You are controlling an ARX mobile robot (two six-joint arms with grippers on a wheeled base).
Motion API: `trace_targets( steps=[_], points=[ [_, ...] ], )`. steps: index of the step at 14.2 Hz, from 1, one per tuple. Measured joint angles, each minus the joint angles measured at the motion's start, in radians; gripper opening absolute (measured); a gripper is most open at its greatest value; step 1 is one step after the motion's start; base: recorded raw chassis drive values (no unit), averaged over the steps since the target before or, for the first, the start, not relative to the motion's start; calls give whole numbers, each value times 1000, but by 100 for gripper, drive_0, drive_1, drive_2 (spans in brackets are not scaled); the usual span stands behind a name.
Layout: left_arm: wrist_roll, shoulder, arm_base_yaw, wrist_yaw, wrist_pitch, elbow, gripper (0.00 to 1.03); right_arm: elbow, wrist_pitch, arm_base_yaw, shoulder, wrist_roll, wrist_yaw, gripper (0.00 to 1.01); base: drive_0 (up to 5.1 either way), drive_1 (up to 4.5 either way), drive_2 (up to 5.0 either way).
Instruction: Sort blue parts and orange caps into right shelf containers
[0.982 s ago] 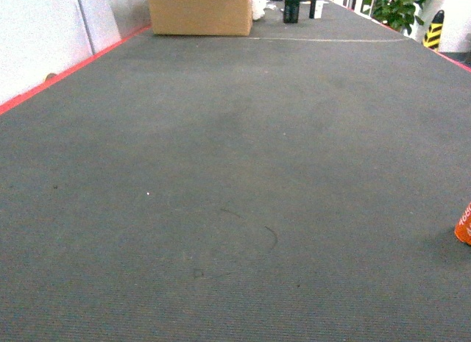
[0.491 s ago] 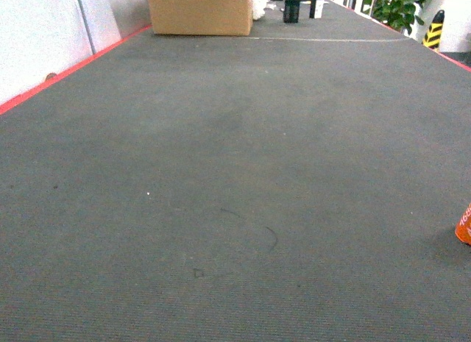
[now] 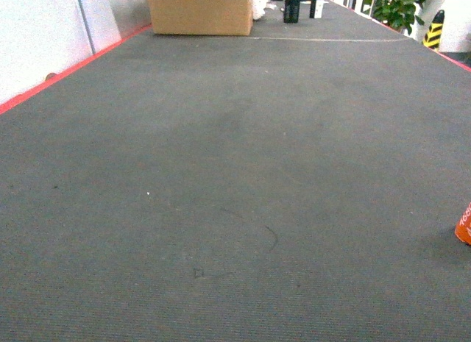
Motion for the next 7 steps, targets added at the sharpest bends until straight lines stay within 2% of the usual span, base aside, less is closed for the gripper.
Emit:
trace_targets(
  steps=[4, 7],
  points=[
    [0, 0, 0, 0, 0, 0, 44, 73, 17, 34, 92, -12, 38, 98, 0, 0, 0],
    [0, 0, 0, 0, 0, 0, 44, 118, 24, 38, 166, -30, 57, 98, 0, 0, 0]
  ],
)
